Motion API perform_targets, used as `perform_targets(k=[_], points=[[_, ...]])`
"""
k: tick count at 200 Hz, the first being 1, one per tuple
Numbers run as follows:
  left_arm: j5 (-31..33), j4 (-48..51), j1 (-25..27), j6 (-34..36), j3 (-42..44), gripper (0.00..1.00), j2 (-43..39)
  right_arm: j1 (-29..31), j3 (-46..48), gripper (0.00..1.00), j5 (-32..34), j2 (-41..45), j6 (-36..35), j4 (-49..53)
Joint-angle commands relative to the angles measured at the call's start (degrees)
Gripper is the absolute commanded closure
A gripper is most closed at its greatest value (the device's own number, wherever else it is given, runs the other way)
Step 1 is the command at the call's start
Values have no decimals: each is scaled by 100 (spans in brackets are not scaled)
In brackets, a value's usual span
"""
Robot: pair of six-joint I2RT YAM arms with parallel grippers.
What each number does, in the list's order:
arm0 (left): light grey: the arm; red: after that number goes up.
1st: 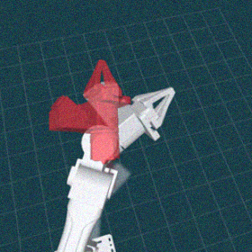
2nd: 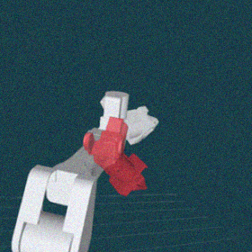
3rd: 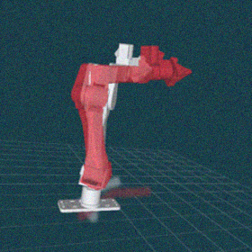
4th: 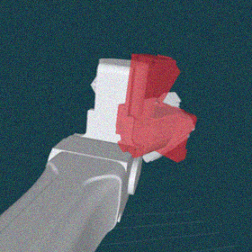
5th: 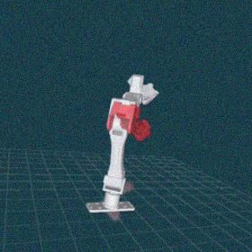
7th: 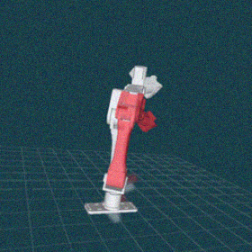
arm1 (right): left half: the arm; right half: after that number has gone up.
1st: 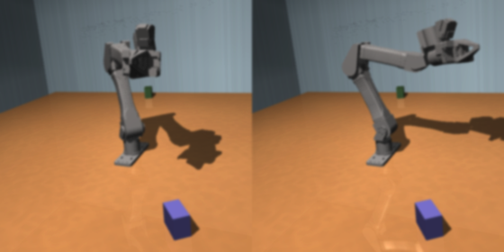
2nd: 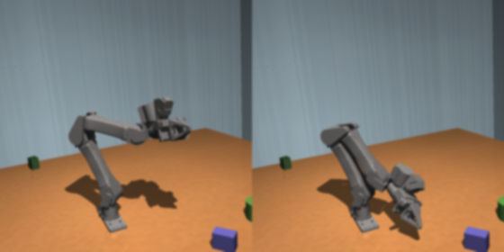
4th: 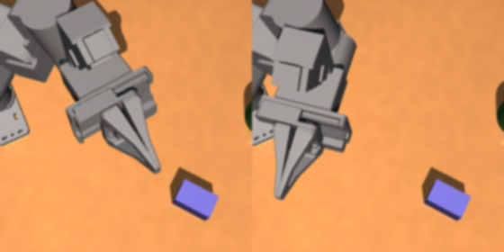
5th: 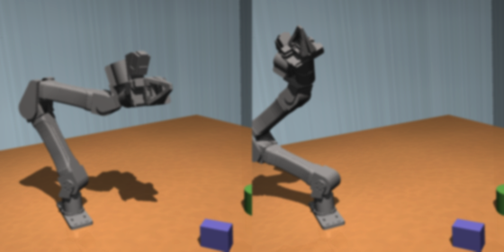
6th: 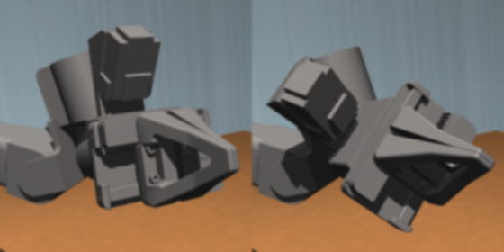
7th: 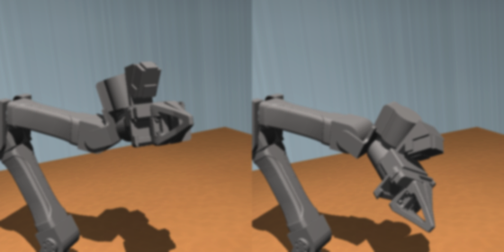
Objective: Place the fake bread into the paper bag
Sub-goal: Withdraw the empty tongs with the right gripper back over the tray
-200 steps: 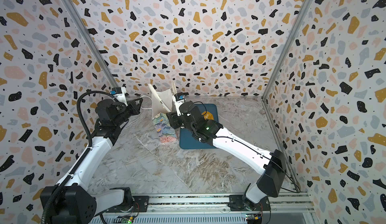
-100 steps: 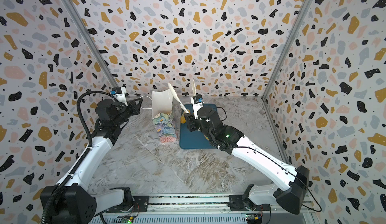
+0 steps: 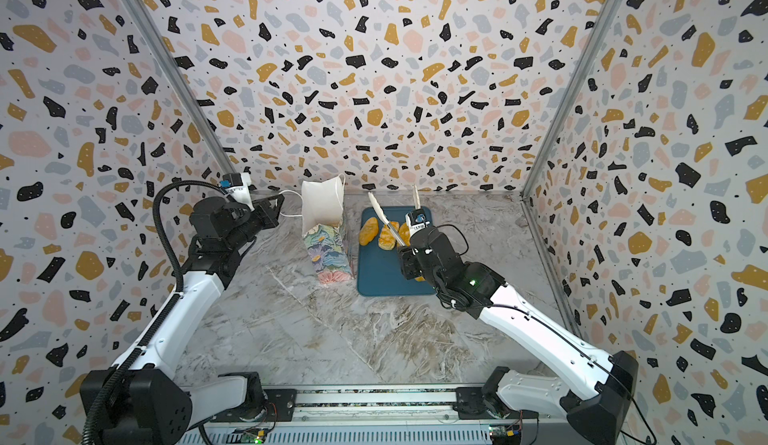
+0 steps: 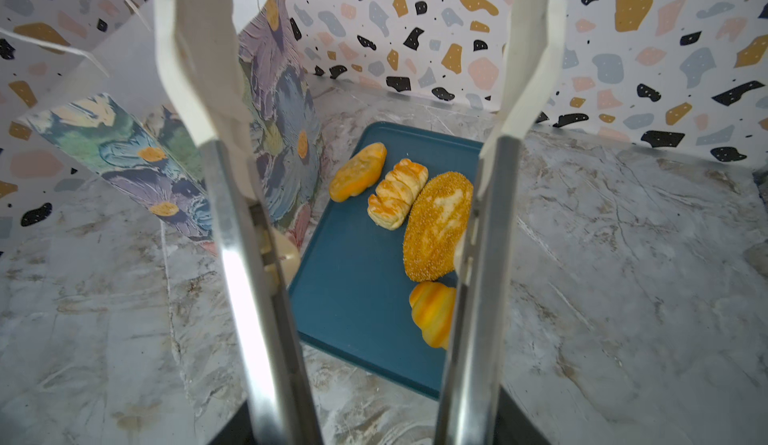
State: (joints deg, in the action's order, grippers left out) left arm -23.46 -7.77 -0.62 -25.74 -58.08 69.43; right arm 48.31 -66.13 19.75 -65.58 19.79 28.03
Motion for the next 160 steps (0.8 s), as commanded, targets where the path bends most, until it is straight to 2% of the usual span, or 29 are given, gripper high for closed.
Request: perform_targets(k=[1,160], points=[[-10,-242,-1,24,66,100,-92,-26,115,42,202,260,149,281],[1,-234,-1,28,74,100,-96,-138,1364,42,221,792,719,354]])
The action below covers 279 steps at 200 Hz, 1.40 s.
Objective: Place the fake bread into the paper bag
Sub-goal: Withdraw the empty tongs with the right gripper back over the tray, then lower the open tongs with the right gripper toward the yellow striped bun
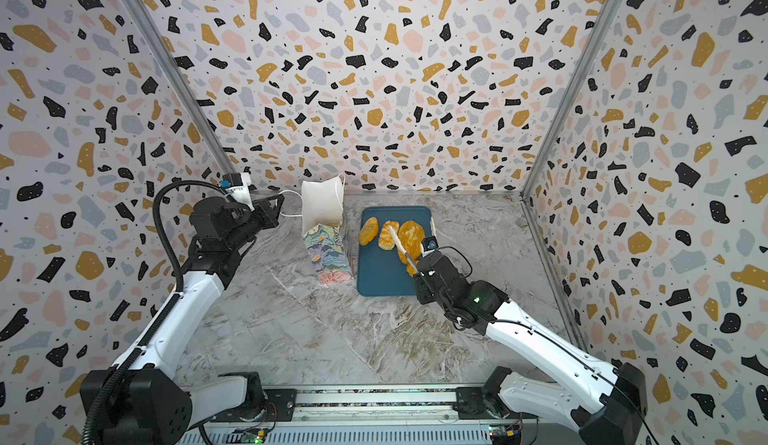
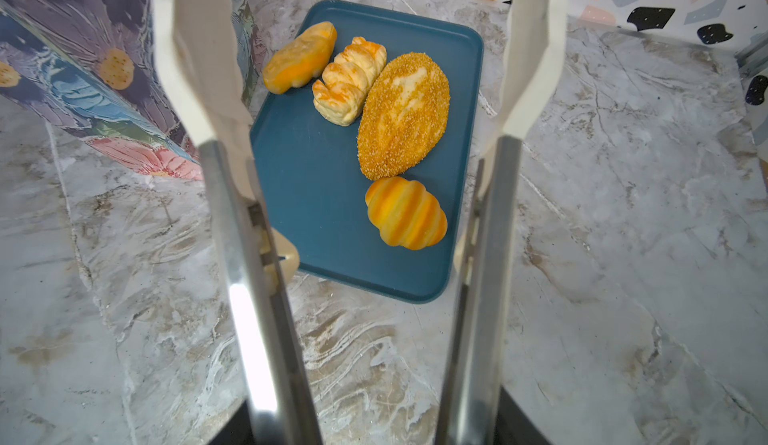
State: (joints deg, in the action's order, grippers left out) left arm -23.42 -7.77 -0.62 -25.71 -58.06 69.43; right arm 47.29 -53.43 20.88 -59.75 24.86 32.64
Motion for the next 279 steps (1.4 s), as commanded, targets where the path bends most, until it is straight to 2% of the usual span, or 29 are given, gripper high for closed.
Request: perform_targets(k=[1,151,279], points=[[1,-234,0,29,74,100,-96,-40,108,42,108,209,216,-113],[-3,-209,0,39,62,100,-97,-97,1095,42,-163,44,612,-371],[-31,-234,-1,23,65,100,-87,-198,1579,42,-466,-601,651,-847]])
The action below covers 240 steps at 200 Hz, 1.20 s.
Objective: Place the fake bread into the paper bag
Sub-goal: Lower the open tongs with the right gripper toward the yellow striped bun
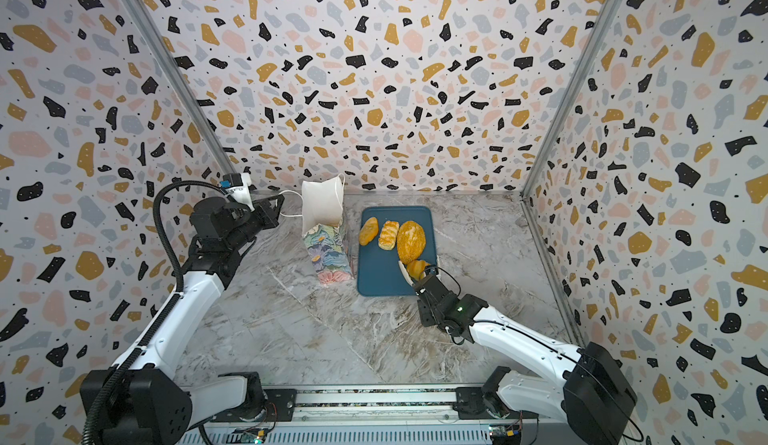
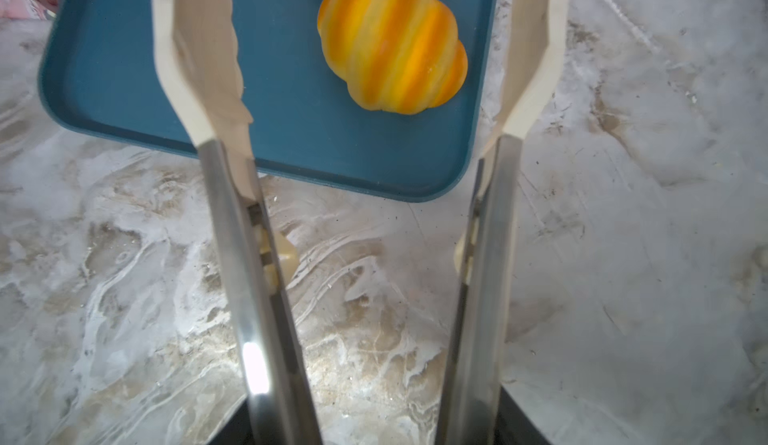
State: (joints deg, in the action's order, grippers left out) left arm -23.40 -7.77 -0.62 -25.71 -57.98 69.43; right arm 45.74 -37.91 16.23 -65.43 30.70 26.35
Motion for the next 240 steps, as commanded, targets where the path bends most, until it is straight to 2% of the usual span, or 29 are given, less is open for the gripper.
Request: perform_targets(k=[1,88,194,240], points=[[-29,-234,0,18,53,100,-87,-40,33,42,-3,-37,68,-218],[-14,-243,-4,31,58,100,-71,-272,82,42,-154,-546,-105,-288],[-28,-265,-6,14,71,100,-48,-526,-295,44,-247,-1193,-439,-353],[-32,-269,0,6,76,100,-35,-557,-397,61,-318,-1352,-512,-349]])
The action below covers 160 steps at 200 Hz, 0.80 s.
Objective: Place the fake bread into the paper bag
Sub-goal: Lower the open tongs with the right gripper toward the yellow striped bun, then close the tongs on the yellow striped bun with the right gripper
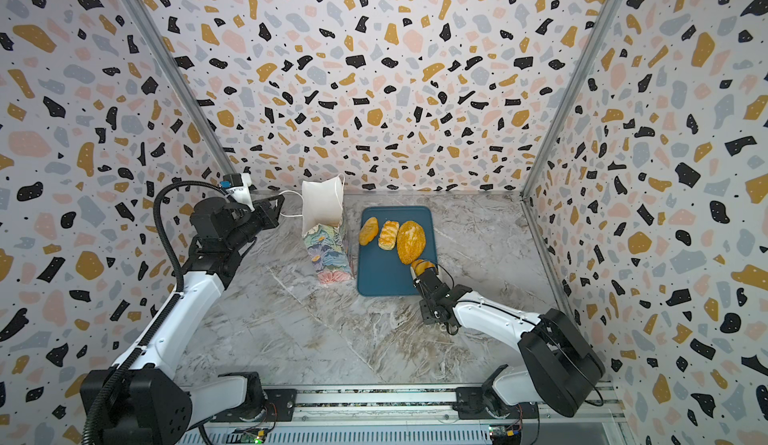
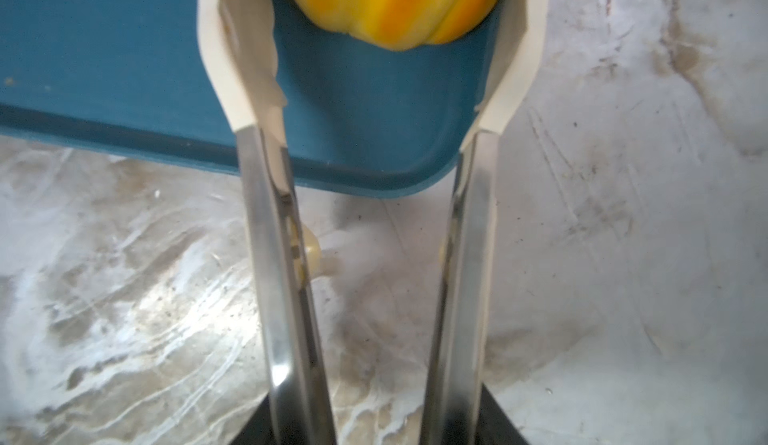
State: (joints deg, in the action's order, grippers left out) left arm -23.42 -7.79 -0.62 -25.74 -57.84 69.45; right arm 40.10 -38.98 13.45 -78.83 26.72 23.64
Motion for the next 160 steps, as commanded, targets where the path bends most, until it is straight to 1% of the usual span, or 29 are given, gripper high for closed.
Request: perform_targets(k=[1,37,105,129,160], points=[[-31,-267,0,8,63,100,-37,7,-292,61,-38,-11,-105,-74],[-29,-271,0,1,63,100,-37,7,-189,68,-106,129,-88,-133],[-17,-275,1,5,72,100,-61,16,-115,70,-348,555,16,-232],[-26,-282,1,-8,72,100,-61,34,-108,72,-413,613,66,-241],[-29,-296,1,-12,80,100,-52,67,-92,73,-420,674,118,-168]])
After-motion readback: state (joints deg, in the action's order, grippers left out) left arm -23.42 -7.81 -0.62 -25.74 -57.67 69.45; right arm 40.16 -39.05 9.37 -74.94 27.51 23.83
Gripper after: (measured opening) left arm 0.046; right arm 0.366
